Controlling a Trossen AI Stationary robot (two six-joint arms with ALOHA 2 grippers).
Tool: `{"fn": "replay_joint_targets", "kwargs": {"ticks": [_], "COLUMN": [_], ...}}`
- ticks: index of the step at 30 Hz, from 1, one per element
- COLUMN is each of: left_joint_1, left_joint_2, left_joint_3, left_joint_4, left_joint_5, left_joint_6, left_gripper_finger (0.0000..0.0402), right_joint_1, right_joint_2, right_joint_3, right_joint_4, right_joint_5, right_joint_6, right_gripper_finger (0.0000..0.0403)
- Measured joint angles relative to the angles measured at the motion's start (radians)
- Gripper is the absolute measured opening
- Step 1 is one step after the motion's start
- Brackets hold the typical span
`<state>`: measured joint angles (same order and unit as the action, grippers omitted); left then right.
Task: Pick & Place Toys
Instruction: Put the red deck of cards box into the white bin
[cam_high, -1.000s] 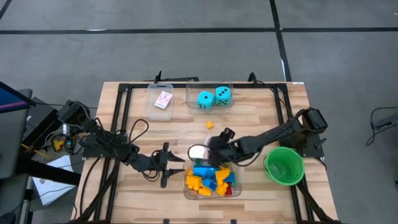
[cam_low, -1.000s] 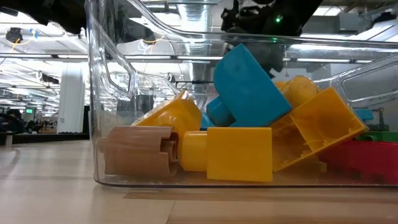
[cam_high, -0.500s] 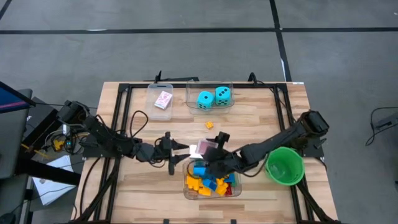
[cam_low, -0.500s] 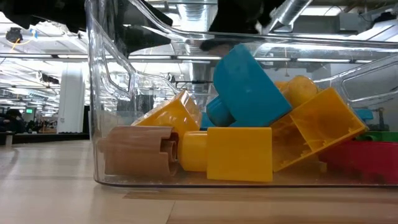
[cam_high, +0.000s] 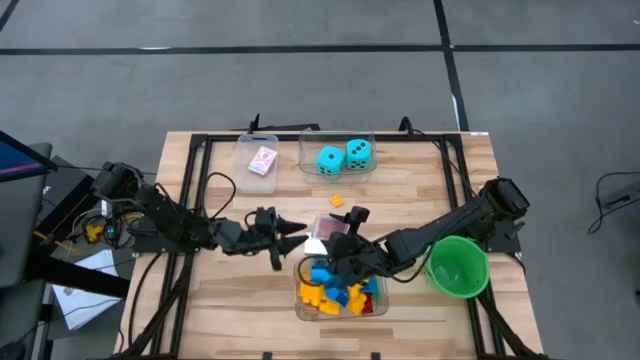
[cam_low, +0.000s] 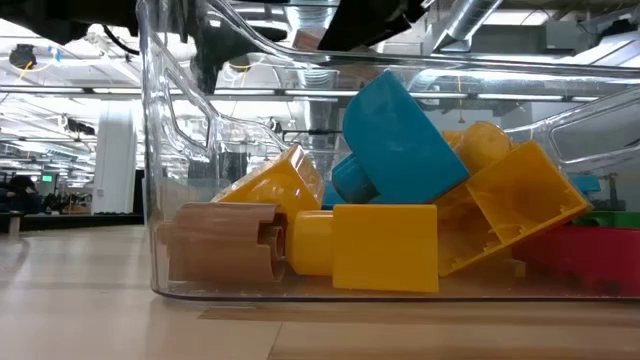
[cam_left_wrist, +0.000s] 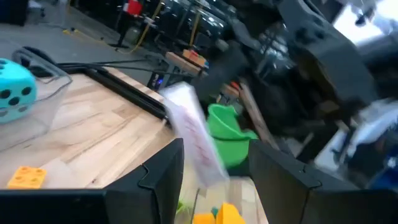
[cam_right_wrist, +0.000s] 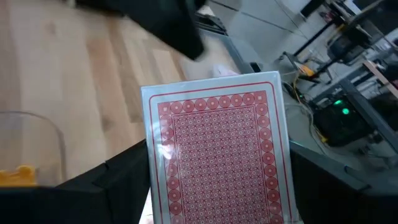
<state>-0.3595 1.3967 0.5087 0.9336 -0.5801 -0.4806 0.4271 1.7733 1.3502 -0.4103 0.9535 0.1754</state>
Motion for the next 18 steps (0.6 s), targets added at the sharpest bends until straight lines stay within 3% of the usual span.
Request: {"fn": "replay_joint_targets", "kwargs": {"ticks": [7,18], "left_joint_1": [0.069,0.073], "left_joint_2": [0.0,0.013], "left_joint_3": [0.0,0.003], "left_joint_4": [0.002,-0.021], "left_joint_5": [0.109,0.142], "left_joint_6": [-0.101,-0.102], "left_gripper_finger": [0.0176,0.0176], "right_joint_1": [0.003,0.002], "right_joint_2": [0.0,0.0], "right_joint_3": [0.002,0.002], "right_joint_4": [0.002,0.008], "right_joint_5": [-0.002,-0.006], "right_joint_6": [-0.019,-0.019], "right_gripper_finger": [0.0311,0.0311]}}
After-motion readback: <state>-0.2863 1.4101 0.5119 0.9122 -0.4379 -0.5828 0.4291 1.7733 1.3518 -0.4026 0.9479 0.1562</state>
